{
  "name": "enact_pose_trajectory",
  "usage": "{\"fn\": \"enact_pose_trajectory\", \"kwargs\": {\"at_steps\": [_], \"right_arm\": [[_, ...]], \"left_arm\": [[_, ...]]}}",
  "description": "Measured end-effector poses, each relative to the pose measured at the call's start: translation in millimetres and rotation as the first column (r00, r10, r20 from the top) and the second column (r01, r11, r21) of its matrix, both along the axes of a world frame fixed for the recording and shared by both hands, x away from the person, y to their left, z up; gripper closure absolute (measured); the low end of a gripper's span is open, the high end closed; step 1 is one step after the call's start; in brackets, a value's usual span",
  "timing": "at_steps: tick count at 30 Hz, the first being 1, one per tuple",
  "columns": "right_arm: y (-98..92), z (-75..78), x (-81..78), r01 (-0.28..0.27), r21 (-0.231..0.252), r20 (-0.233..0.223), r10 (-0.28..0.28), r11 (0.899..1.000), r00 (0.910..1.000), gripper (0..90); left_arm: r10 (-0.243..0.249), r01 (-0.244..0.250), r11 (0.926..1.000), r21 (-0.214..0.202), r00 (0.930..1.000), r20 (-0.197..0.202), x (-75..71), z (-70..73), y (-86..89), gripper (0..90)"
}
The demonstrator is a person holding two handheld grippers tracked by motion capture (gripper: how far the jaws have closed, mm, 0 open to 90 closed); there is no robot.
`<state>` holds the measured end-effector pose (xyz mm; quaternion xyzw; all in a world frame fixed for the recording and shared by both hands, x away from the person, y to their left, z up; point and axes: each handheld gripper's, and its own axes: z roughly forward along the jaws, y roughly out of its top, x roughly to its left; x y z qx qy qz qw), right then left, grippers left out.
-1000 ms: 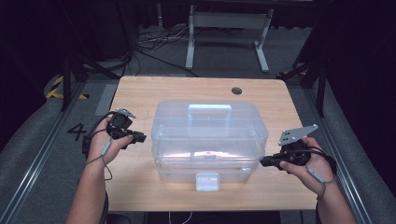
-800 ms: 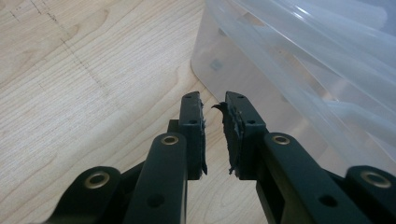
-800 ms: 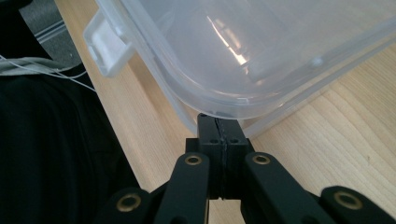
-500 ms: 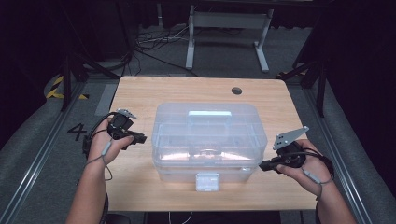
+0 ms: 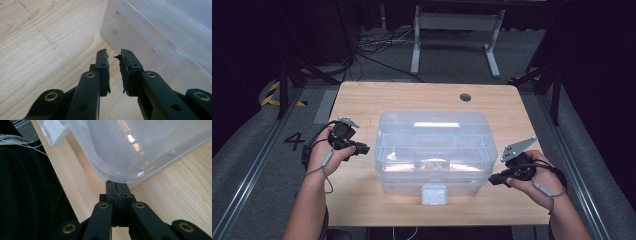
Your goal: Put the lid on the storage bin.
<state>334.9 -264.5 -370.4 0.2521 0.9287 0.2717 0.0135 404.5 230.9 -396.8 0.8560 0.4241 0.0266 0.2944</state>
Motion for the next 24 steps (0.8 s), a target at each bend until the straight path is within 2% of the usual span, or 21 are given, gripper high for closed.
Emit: {"fn": "enact_pose_trajectory", "kwargs": {"at_steps": [18,21,24], "right_arm": [[1.6,-3.2,0.2,-0.008,-0.028,-0.016,0.008,1.000,0.9998,90.0],[2.5,-4.8,0.0,-0.015,-0.052,-0.023,0.014,0.999,0.9996,90.0],[2.6,-5.3,-0.3,-0.022,-0.054,-0.023,0.021,0.998,0.9995,90.0]], "left_arm": [[-0.008,0.008,0.9999,0.007,0.9999,-0.007,0.9,-1.4,-0.2,77.1],[-0.008,0.008,1.0000,0.005,1.0000,-0.005,0.7,-1.6,0.0,77.4],[-0.010,0.010,0.9999,0.007,0.9999,-0.006,1.0,-1.7,0.1,77.3]]}}
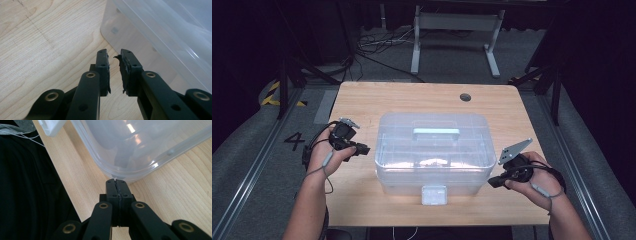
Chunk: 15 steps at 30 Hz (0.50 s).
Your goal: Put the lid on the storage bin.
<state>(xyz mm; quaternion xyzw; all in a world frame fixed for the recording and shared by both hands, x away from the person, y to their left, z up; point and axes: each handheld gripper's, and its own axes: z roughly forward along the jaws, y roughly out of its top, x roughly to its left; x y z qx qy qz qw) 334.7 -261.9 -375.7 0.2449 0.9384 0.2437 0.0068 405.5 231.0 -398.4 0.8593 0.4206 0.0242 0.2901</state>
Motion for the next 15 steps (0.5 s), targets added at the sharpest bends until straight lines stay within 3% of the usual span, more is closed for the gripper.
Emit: {"fn": "enact_pose_trajectory", "kwargs": {"at_steps": [7,15], "right_arm": [[-3.8,4.6,-1.9,-0.012,-0.003,0.005,0.012,1.000,0.9999,90.0],[-13.2,18.1,-2.1,-0.017,0.064,0.035,0.015,0.998,0.9993,90.0]], "left_arm": [[0.012,-0.012,0.9999,-0.007,0.9999,0.001,-0.4,-0.6,1.0,76.8],[0.034,-0.034,0.9993,-0.015,0.9994,0.009,-4.9,-0.5,6.4,76.1]]}}
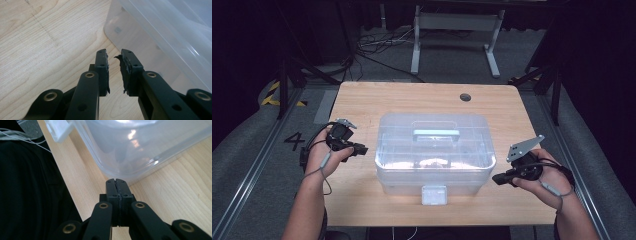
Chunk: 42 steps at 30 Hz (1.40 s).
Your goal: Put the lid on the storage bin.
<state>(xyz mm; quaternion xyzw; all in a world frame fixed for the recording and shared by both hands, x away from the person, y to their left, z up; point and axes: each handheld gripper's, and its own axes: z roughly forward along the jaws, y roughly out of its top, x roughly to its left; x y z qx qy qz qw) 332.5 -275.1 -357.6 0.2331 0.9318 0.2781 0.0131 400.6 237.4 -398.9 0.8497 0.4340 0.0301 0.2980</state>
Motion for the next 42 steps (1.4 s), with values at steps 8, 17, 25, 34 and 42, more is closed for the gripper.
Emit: {"fn": "enact_pose_trajectory", "kwargs": {"at_steps": [8,17,25,34,42], "right_arm": [[-7.8,14.6,0.7,0.000,0.049,0.037,-0.002,0.999,0.9993,90.0],[-18.5,26.5,8.6,0.038,0.118,0.093,-0.049,0.992,0.9945,90.0],[-28.1,33.7,16.9,0.092,0.238,0.170,-0.134,0.967,0.9763,89.7],[-45.2,34.2,31.5,0.192,0.389,0.242,-0.301,0.901,0.9223,85.1],[-64.9,23.0,43.9,0.298,0.417,0.228,-0.416,0.859,0.8804,79.5]], "left_arm": [[0.012,-0.012,0.9998,-0.018,0.9999,0.002,-8.4,0.1,6.5,75.8],[0.039,-0.039,0.9990,-0.020,0.9992,0.007,-19.3,-1.6,15.3,75.8],[0.045,-0.045,0.9987,-0.024,0.9989,0.013,-24.5,-2.2,19.0,75.6],[0.060,-0.060,0.9979,-0.026,0.9981,0.013,-31.4,-1.9,24.3,75.4],[0.064,-0.063,0.9977,-0.026,0.9979,0.015,-29.7,-2.7,24.1,75.2]]}}
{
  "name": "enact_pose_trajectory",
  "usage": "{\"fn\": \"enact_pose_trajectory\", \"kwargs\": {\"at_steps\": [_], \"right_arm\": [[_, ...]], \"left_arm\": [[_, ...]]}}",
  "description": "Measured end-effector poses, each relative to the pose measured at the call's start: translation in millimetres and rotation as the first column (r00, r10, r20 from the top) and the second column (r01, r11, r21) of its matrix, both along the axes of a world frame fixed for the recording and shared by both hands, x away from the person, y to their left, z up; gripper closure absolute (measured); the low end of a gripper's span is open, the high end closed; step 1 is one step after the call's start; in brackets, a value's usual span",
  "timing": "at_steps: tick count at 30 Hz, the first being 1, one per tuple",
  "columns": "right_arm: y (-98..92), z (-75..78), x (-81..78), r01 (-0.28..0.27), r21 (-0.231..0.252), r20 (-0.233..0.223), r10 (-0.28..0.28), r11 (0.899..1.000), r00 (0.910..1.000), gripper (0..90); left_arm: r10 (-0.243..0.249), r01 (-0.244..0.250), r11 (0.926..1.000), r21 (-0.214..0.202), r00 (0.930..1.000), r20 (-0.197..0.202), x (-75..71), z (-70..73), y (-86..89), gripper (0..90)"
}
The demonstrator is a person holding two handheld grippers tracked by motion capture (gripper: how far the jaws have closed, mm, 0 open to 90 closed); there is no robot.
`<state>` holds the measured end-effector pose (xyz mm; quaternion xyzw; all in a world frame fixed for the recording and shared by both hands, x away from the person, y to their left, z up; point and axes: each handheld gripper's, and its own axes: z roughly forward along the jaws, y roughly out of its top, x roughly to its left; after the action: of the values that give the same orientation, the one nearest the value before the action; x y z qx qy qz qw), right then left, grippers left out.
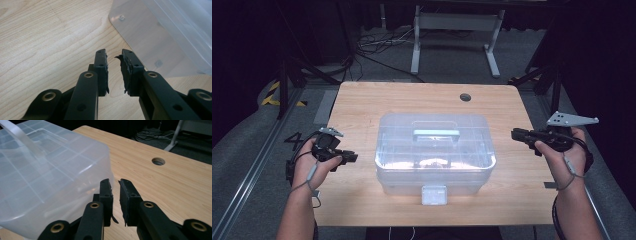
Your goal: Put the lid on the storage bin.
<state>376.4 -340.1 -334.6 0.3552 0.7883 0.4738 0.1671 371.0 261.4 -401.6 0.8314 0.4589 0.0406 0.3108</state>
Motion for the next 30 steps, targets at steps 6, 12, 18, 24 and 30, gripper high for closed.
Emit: {"fn": "enact_pose_trajectory", "kwargs": {"at_steps": [6,12,18,24,30], "right_arm": [[-10.1,-12.5,11.4,0.060,-0.006,-0.021,-0.060,0.998,0.9980,70.0],[-15.9,-26.1,23.2,0.087,-0.039,-0.027,-0.088,0.995,0.9958,58.7],[-20.3,-43.6,36.7,0.109,-0.081,-0.030,-0.111,0.991,0.9933,48.8],[-23.9,-63.9,49.3,0.118,-0.120,-0.045,-0.125,0.986,0.9912,43.9],[-23.7,-85.5,59.2,0.111,-0.149,-0.079,-0.123,0.983,0.9892,39.9]], "left_arm": [[-0.001,0.001,1.0000,0.004,1.0000,0.000,1.5,-1.4,-1.2,75.0],[0.004,-0.004,1.0000,0.003,1.0000,-0.005,1.8,-2.7,-0.5,74.5],[0.008,-0.008,1.0000,0.004,0.9999,-0.008,2.5,-3.8,-0.5,73.7],[0.004,-0.004,1.0000,0.005,1.0000,-0.008,4.0,-5.4,-0.3,74.2],[0.002,-0.002,1.0000,0.006,1.0000,-0.006,6.3,-8.1,0.0,73.8]]}}
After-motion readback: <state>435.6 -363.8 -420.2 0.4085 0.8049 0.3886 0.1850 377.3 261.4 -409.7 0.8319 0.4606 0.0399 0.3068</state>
